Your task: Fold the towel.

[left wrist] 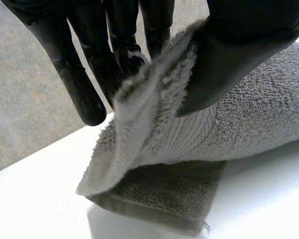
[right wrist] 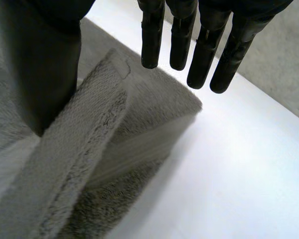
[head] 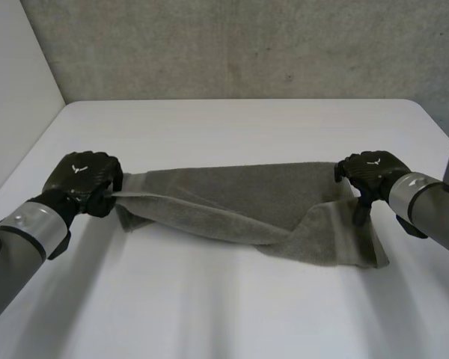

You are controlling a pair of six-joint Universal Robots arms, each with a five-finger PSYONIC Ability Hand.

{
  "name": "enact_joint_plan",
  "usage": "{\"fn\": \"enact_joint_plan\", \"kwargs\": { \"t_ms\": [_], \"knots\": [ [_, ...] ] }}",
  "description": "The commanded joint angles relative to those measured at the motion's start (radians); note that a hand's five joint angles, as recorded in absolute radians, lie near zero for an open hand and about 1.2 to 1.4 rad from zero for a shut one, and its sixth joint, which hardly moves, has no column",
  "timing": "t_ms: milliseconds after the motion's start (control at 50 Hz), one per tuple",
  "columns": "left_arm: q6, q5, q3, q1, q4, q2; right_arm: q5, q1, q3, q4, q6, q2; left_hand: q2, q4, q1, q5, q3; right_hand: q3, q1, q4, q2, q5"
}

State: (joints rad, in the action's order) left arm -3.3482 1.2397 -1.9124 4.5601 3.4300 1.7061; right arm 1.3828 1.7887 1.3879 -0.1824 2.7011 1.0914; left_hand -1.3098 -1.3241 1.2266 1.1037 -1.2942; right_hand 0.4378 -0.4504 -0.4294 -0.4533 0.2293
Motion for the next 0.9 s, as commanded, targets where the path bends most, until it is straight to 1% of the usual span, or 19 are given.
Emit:
{"fn": "enact_joint_plan", "kwargs": {
  "t_ms": [20,120,220,260,280,300,320,380,520,580,620,640,660,680,720,760,800,840,900],
  "knots": [
    [0.0,0.0,-0.034,0.002,0.003,-0.037,0.058,0.008,-0.073,-0.074,-0.069,-0.1,0.007,0.021,0.076,0.024,-0.009,-0.024,0.037,0.016,0.039,0.01],
    [0.0,0.0,-0.036,0.004,0.003,-0.04,0.045,0.008,-0.078,-0.108,-0.093,-0.11,0.01,0.024,0.073,0.022,-0.006,0.058,-0.046,-0.067,-0.043,0.092],
    [0.0,0.0,-0.034,0.008,0.008,-0.04,0.047,0.008,-0.079,-0.118,-0.09,-0.105,0.013,0.027,0.07,0.019,-0.003,0.275,-0.263,-0.284,-0.26,0.309],
    [0.0,0.0,-0.033,0.008,0.009,-0.04,0.039,0.009,-0.082,-0.14,-0.093,-0.097,0.013,0.027,0.07,0.019,-0.003,0.655,-0.642,-0.663,-0.639,0.689],
    [0.0,0.0,-0.031,0.01,0.011,-0.04,0.039,0.009,-0.082,-0.14,-0.093,-0.097,0.01,0.024,0.073,0.022,-0.006,0.657,-0.645,-0.666,-0.642,0.691],
    [0.0,0.0,-0.031,0.01,0.011,-0.04,0.033,0.011,-0.092,-0.158,-0.093,-0.087,0.01,0.024,0.073,0.022,-0.006,0.881,-0.868,-0.889,-0.865,0.915],
    [0.0,-0.002,-0.028,0.011,0.012,-0.04,0.022,0.011,-0.114,-0.178,-0.093,-0.065,0.001,0.016,0.082,0.03,-0.014,0.958,-0.945,-0.966,-0.942,0.992],
    [0.0,-0.002,-0.013,0.026,0.012,-0.046,0.01,0.011,-0.139,-0.195,-0.089,-0.031,-0.037,-0.022,0.12,0.068,-0.052,0.958,-0.946,-0.967,-0.943,0.992],
    [0.012,0.003,0.081,0.053,0.0,-0.149,-0.076,0.001,-0.334,-0.212,-0.006,0.181,-0.086,-0.072,0.17,0.118,-0.102,0.958,-0.946,-0.967,-0.943,0.992],
    [0.067,0.004,0.158,0.056,-0.003,-0.212,-0.094,-0.015,-0.439,-0.212,0.08,0.264,-0.086,-0.072,0.17,0.118,-0.102,0.958,-0.946,-0.967,-0.943,0.992],
    [0.159,0.003,0.241,0.075,-0.012,-0.268,-0.103,-0.031,-0.493,-0.213,0.118,0.295,-0.086,-0.072,0.17,0.118,-0.102,0.958,-0.946,-0.967,-0.943,0.992],
    [0.159,0.003,0.242,0.076,-0.012,-0.269,-0.108,-0.052,-0.541,-0.221,0.138,0.317,-0.086,-0.072,0.17,0.118,-0.102,0.958,-0.946,-0.967,-0.943,0.992],
    [0.205,0.001,0.283,0.097,-0.024,-0.287,-0.108,-0.052,-0.541,-0.221,0.138,0.317,-0.086,-0.072,0.17,0.118,-0.102,0.958,-0.946,-0.967,-0.943,0.992],
    [0.205,0.001,0.283,0.097,-0.025,-0.287,-0.114,-0.081,-0.591,-0.238,0.143,0.332,-0.086,-0.072,0.17,0.118,-0.102,0.958,-0.946,-0.967,-0.943,0.992],
    [0.271,-0.002,0.367,0.154,-0.069,-0.299,-0.123,-0.106,-0.638,-0.267,0.143,0.337,-0.086,-0.072,0.17,0.118,-0.102,0.958,-0.946,-0.967,-0.943,0.992],
    [0.297,-0.012,0.407,0.181,-0.099,-0.299,-0.155,-0.143,-0.737,-0.343,0.141,0.334,-0.086,-0.072,0.17,0.118,-0.102,0.958,-0.946,-0.967,-0.943,0.992],
    [0.316,-0.039,0.44,0.206,-0.13,-0.295,-0.174,-0.153,-0.779,-0.385,0.141,0.323,-0.086,-0.072,0.17,0.118,-0.102,0.958,-0.946,-0.967,-0.943,0.992],
    [0.346,-0.112,0.483,0.244,-0.181,-0.283,-0.197,-0.16,-0.808,-0.419,0.137,0.303,-0.086,-0.072,0.17,0.118,-0.102,0.958,-0.946,-0.967,-0.943,0.992],
    [0.363,-0.152,0.497,0.261,-0.199,-0.269,-0.232,-0.158,-0.845,-0.46,0.117,0.233,-0.086,-0.072,0.17,0.118,-0.102,0.958,-0.946,-0.967,-0.943,0.992]
  ]
}}
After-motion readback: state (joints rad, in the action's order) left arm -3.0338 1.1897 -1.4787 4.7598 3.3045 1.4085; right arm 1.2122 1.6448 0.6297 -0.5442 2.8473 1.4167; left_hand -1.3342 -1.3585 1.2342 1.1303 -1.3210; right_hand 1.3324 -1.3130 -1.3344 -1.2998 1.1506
